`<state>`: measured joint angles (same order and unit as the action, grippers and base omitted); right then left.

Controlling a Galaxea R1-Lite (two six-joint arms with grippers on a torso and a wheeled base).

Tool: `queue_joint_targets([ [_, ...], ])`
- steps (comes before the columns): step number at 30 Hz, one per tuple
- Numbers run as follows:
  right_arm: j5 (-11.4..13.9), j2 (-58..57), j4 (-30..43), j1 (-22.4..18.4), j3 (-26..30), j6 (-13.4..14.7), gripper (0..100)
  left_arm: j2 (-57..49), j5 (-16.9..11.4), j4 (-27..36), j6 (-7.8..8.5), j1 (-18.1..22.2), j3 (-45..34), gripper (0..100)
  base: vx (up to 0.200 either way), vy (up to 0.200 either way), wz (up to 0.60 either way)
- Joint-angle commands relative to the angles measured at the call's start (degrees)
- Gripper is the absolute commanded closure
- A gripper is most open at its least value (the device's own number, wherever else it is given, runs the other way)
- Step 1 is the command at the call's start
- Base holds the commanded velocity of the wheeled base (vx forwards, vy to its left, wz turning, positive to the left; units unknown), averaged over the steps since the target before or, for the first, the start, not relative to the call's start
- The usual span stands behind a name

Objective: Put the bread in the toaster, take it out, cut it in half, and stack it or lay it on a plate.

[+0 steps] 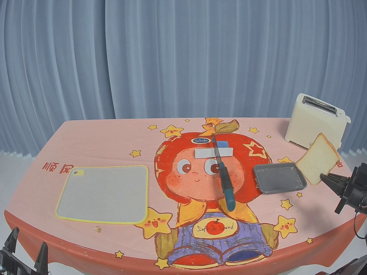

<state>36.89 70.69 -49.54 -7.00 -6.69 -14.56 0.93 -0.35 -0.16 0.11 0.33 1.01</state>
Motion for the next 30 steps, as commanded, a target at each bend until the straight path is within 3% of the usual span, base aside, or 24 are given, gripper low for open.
queue_joint_targets([
  [1, 0.03, 0.06, -0.03, -0.03, -0.07, -0.03, 100, -0.93, 0.0, 0.07, -0.02, 0.02, -1.01, 0, 0.0, -0.2, 0.0],
  [27, 0.03, 0.06, -0.12, -0.03, -0.16, -0.03, 100, -0.93, 0.0, -0.02, -0.02, 0.02, -1.01, 0, 0.0, -0.177, 0.0],
  [30, 0.03, 0.06, -0.12, -0.03, -0.07, -0.03, 100, -0.93, -0.09, -0.02, -0.02, 0.02, -1.01, 0, 0.0, 0.0, 0.0],
])
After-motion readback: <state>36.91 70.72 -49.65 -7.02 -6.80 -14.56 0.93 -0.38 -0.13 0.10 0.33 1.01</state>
